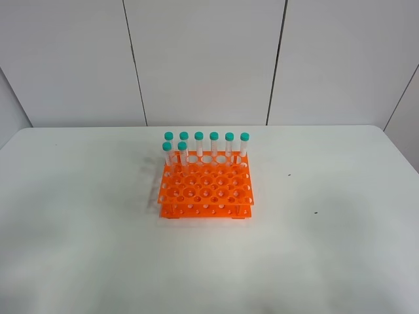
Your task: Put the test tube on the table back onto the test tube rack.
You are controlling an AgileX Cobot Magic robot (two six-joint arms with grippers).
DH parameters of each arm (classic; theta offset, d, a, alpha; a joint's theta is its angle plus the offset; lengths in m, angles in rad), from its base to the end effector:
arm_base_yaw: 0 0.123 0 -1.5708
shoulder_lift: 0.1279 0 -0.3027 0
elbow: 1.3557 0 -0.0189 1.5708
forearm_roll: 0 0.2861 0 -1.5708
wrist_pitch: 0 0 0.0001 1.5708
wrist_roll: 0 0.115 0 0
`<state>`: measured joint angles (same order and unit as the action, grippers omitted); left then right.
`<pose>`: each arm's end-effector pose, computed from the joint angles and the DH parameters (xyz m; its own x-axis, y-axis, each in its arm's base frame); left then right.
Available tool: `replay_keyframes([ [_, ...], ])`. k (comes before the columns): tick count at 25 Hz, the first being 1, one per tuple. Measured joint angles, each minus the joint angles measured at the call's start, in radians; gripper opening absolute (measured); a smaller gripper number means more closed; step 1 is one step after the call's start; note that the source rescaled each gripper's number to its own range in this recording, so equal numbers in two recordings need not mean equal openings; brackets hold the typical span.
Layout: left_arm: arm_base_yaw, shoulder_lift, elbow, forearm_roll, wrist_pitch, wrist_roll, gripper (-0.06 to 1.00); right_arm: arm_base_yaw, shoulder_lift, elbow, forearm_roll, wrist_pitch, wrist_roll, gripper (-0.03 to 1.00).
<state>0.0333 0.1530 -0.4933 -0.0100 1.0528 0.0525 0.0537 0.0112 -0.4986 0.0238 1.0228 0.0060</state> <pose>0.0549 0.0008 0.2753 -0.5856 0.0280 -0.8101 0.0016 0.9994 0.0335 0.0335 0.0041 0.2864 -0.4339 -0.0049 -0.9010 -0.0640 0.9976 0.0254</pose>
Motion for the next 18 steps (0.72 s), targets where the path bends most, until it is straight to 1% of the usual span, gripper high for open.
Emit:
replay_keyframes([
  [2, 0.000, -0.018, 0.000, 0.001, 0.000, 0.000, 0.96, 0.000, 0.000, 0.000, 0.000, 0.000, 0.000, 1.00],
  [7, 0.000, -0.152, 0.000, 0.000, 0.000, 0.000, 0.96, 0.000, 0.000, 0.000, 0.000, 0.000, 0.000, 1.00],
  [18, -0.001, -0.156, 0.000, 0.000, 0.001, 0.000, 0.96, 0.000, 0.000, 0.000, 0.000, 0.000, 0.000, 1.00],
])
